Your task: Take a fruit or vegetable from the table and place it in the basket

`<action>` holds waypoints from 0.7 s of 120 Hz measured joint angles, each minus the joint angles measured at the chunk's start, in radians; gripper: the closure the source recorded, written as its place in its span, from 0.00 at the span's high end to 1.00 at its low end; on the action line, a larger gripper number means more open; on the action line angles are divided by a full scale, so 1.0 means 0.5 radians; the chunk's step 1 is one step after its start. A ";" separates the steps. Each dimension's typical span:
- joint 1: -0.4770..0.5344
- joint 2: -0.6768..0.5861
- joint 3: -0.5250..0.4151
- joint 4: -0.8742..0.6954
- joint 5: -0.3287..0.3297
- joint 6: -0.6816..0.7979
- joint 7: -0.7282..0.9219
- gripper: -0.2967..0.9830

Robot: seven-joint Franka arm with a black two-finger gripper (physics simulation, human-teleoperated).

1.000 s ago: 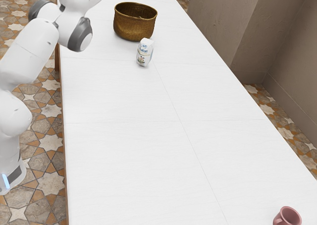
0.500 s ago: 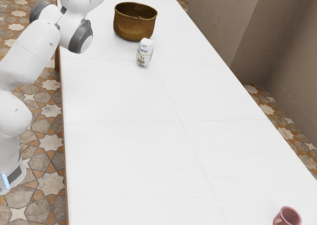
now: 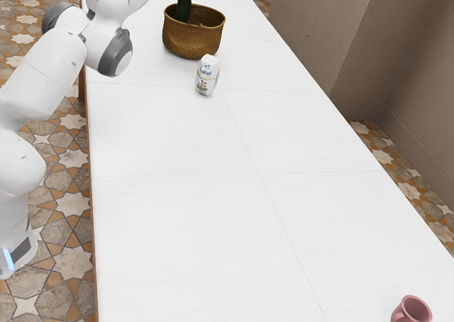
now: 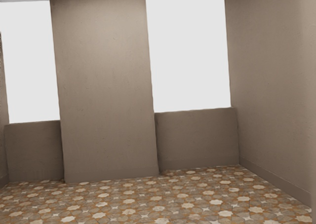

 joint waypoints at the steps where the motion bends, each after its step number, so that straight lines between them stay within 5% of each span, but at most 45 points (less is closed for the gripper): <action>1: 0.000 0.000 0.000 0.000 0.000 0.000 -0.001 0.74; 54: -0.001 -0.050 -0.012 -0.003 -0.057 0.006 -0.074 0.77; 64: -0.001 -0.127 -0.034 -0.028 -0.280 -0.002 -0.069 0.77; 76: -0.016 -0.441 -0.183 -0.112 -0.854 -0.227 0.083 0.77; 84: -0.023 -0.643 -0.456 -0.124 -1.138 -0.549 0.237 0.77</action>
